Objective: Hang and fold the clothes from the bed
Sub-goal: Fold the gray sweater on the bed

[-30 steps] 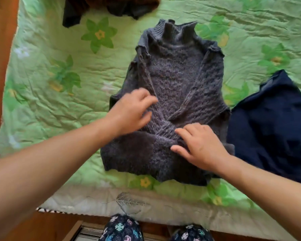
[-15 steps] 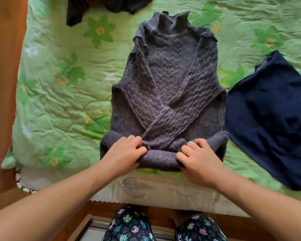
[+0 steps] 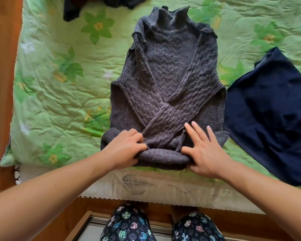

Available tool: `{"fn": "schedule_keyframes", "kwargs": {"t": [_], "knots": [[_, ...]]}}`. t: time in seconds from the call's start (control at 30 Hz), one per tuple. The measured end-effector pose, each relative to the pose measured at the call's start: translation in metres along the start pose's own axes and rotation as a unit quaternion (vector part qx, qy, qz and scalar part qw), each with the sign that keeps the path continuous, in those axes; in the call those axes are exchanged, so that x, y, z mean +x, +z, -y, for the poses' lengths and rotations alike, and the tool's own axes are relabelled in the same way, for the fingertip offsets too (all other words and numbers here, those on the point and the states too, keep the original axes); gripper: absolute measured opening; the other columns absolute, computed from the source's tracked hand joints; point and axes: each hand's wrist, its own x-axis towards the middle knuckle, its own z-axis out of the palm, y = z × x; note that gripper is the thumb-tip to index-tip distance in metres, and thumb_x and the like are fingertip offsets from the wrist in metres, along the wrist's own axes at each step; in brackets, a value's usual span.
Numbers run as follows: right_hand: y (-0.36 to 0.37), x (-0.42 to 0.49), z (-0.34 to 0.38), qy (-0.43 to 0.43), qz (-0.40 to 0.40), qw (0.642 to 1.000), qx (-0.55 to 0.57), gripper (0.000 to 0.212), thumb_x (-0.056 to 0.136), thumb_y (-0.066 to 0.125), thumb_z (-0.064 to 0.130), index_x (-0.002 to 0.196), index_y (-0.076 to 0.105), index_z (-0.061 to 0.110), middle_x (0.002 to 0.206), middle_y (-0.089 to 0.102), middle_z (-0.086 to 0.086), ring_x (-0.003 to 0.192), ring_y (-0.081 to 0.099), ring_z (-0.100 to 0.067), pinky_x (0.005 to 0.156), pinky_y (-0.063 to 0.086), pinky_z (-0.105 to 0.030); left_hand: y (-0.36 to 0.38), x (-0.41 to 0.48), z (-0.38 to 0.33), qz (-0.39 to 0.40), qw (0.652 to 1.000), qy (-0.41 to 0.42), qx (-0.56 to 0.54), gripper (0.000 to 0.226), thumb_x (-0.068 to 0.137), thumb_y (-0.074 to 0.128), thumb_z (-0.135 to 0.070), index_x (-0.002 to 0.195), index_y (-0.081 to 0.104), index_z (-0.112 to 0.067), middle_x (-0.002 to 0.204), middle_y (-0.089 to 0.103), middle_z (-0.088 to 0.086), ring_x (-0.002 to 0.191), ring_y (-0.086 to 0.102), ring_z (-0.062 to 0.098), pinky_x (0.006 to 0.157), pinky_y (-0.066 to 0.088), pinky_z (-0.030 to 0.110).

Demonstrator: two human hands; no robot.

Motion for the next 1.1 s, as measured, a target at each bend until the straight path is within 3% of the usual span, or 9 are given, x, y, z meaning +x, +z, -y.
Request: {"fn": "schedule_keyframes", "kwargs": {"t": [0.07,0.13,0.2,0.27,0.43,0.53,0.63,0.87,1.1], "knots": [[0.0,0.004,-0.002,0.016,0.013,1.0,0.009,0.045,0.062,0.065,0.055,0.104,0.064,0.037,0.133,0.053,-0.017,0.136,0.041,-0.042,0.113,0.025,-0.068,-0.003,0.0,0.002,0.027,0.999,-0.006,-0.03,0.028,0.072,0.065,-0.035,0.099,0.065,-0.028,0.099,0.054,-0.003,0.089,0.056,0.026,0.069,0.047,0.038],[-0.004,0.003,-0.002,0.0,-0.005,1.0,0.02,0.035,0.062,0.069,0.047,0.092,0.059,0.031,0.093,0.054,-0.005,0.095,0.059,-0.035,0.091,0.044,-0.05,-0.007,-0.001,0.005,0.061,0.995,-0.017,-0.079,0.024,0.079,0.065,-0.029,0.103,0.063,-0.024,0.103,0.049,-0.001,0.084,0.059,0.027,0.064,0.046,0.037],[-0.017,-0.001,-0.003,-0.028,-0.029,0.997,0.063,0.03,0.064,0.069,0.037,0.086,0.05,0.027,0.081,0.046,-0.001,0.068,0.057,-0.031,0.06,0.037,-0.036,-0.02,0.0,0.008,0.079,0.991,-0.017,-0.106,0.024,0.082,0.066,-0.027,0.106,0.062,-0.023,0.107,0.046,-0.002,0.085,0.058,0.024,0.067,0.044,0.036],[-0.043,-0.002,-0.012,-0.045,-0.057,0.994,0.078,0.026,0.068,0.06,0.039,0.089,0.048,0.027,0.084,0.044,0.001,0.062,0.056,-0.029,0.051,0.029,-0.032,-0.045,0.008,0.018,0.08,0.989,-0.012,-0.126,0.027,0.082,0.066,-0.025,0.108,0.061,-0.026,0.107,0.044,-0.005,0.088,0.058,0.021,0.073,0.045,0.034],[-0.146,0.052,-0.073,-0.007,-0.148,0.988,0.052,0.033,0.074,0.049,0.045,0.102,0.053,0.028,0.101,0.046,-0.001,0.082,0.061,-0.033,0.059,0.04,-0.034,-0.148,0.074,0.076,-0.043,0.996,-0.031,-0.067,0.031,0.084,0.069,-0.021,0.114,0.058,-0.023,0.109,0.052,-0.002,0.098,0.06,0.024,0.081,0.049,0.039],[-0.199,0.107,-0.119,0.094,-0.143,0.985,-0.001,0.054,0.082,0.06,0.044,0.134,0.046,0.034,0.134,0.045,-0.01,0.12,0.052,-0.036,0.093,0.047,-0.046,-0.198,0.129,0.112,-0.097,0.983,-0.154,0.04,0.065,0.086,0.071,-0.024,0.143,0.04,-0.031,0.131,0.052,0.005,0.117,0.055,0.034,0.092,0.048,0.048],[-0.207,0.14,-0.128,0.192,-0.12,0.974,-0.006,0.075,0.092,0.053,0.055,0.156,0.021,0.032,0.165,0.012,-0.014,0.152,0.011,-0.035,0.121,0.012,-0.061,-0.191,0.16,0.115,-0.103,0.961,-0.237,0.103,0.083,0.09,0.065,-0.044,0.157,0.018,-0.028,0.156,0.03,0.012,0.144,0.028,0.033,0.113,0.032,0.051],[-0.086,0.131,-0.095,0.092,-0.089,0.991,-0.037,0.085,0.09,0.005,0.081,0.162,0.003,0.035,0.17,-0.009,-0.004,0.155,-0.014,-0.027,0.116,0.0,-0.071,-0.061,0.136,0.096,-0.03,0.976,-0.2,0.079,0.078,0.092,0.011,-0.075,0.157,-0.011,-0.038,0.165,-0.024,0.004,0.151,-0.026,0.023,0.117,0.006,0.068],[-0.047,0.117,-0.08,0.005,-0.171,0.984,-0.059,0.091,0.092,0.038,0.071,0.161,0.014,0.017,0.169,0.005,-0.012,0.156,0.002,-0.031,0.118,0.011,-0.069,-0.034,0.117,0.087,-0.083,0.984,-0.132,0.088,0.095,0.086,0.027,-0.083,0.16,-0.003,-0.031,0.167,-0.013,0.011,0.154,-0.016,0.027,0.117,0.003,0.07]]}}
